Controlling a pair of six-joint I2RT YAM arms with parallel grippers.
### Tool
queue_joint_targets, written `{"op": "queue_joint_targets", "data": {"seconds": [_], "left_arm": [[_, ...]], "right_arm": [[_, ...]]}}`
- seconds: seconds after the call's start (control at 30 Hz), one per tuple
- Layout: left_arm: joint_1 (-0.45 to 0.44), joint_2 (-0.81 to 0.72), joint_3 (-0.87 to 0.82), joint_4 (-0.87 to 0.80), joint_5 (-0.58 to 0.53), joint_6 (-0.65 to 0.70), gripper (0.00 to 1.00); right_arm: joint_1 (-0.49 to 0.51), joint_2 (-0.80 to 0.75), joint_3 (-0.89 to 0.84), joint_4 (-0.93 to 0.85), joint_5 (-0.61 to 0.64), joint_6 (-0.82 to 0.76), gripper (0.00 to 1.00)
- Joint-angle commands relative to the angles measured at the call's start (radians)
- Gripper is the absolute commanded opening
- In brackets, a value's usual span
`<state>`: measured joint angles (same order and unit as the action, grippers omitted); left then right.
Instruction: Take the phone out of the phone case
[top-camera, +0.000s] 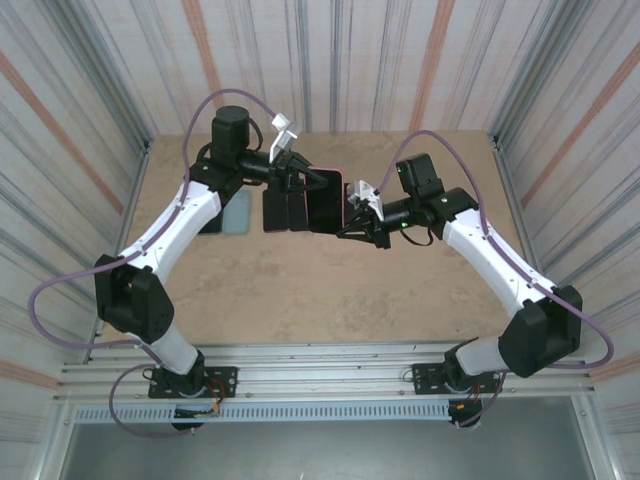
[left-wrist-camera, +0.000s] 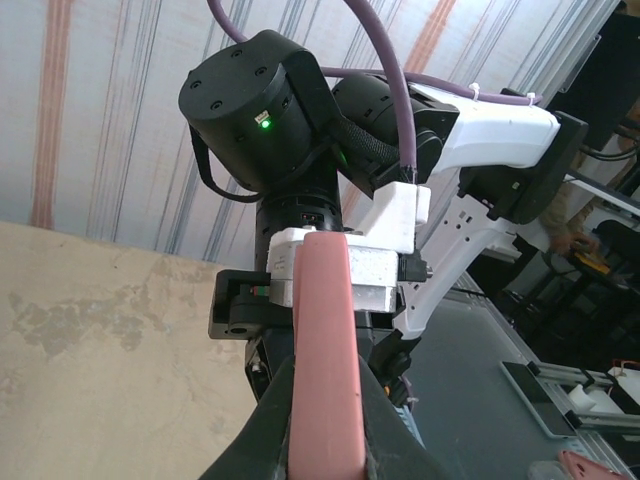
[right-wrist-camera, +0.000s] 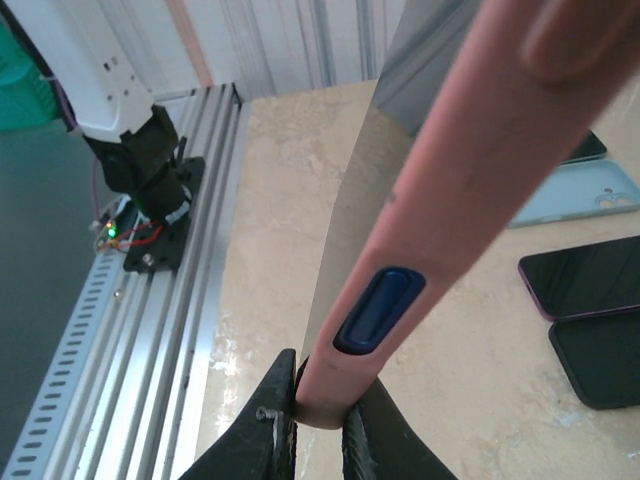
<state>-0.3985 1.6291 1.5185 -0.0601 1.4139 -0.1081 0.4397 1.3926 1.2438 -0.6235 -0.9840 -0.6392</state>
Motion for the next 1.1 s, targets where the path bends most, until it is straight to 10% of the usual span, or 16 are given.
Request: {"op": "queue_joint_targets", "data": {"seconds": [0.0,1.07], "left_arm": [[0.000,-0.022,0.055,-0.003,0.062,-0.027,0.00],[-0.011,-0.029,0.056,-0.070,0.073,-0.022,0.00]], "right_arm": [[0.019,-0.012,0.006,-0.057,0.079,-0.077,0.16],[0.063,-0.072,-0.008,0.031,0.243,-0.075,0.11]]}}
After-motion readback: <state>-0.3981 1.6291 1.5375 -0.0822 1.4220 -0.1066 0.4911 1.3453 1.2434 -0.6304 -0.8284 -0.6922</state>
